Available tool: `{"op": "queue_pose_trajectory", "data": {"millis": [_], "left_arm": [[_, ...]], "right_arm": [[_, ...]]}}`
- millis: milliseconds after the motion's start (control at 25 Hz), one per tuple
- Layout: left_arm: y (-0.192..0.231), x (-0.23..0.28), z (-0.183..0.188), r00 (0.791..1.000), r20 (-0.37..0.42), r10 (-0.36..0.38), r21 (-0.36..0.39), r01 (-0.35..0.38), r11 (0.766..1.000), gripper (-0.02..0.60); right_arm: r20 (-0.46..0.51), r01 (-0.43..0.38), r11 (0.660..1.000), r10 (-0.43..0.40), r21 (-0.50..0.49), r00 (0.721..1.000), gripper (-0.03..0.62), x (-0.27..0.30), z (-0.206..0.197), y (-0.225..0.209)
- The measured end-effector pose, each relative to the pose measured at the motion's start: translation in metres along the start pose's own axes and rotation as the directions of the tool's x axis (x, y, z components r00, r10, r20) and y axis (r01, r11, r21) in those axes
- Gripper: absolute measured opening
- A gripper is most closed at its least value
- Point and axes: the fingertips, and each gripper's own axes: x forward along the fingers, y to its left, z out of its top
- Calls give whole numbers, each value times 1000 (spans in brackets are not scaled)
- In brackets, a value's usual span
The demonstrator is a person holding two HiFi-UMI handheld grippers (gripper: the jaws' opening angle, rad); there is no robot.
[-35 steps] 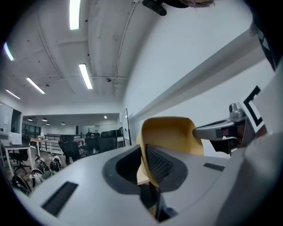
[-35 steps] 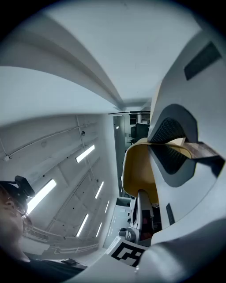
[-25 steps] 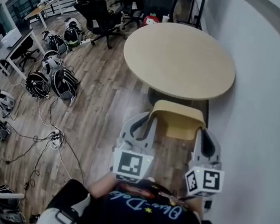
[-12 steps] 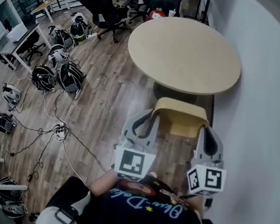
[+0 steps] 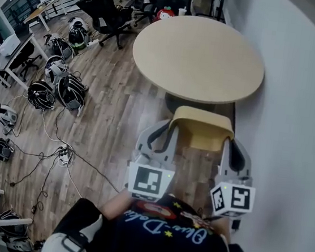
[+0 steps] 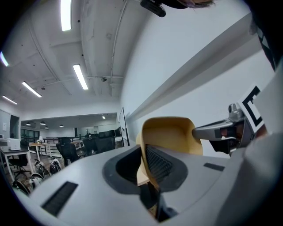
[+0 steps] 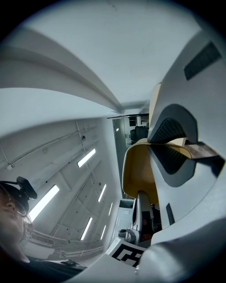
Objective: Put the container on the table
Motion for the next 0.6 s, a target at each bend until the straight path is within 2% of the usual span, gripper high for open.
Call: {"op": "queue_pose_trajectory", "data": {"millis": [320,600], "left_arm": [[2,48,4,997,19,-72,-14,72,997,31],[31,89,4,995,38,-94,-27,95,995,31]], "right_arm": [[-5,76,996,-76,-42,997,14,26,6,-27],[-8,101,993,-102,-63,995,14,71,12,-32]]}}
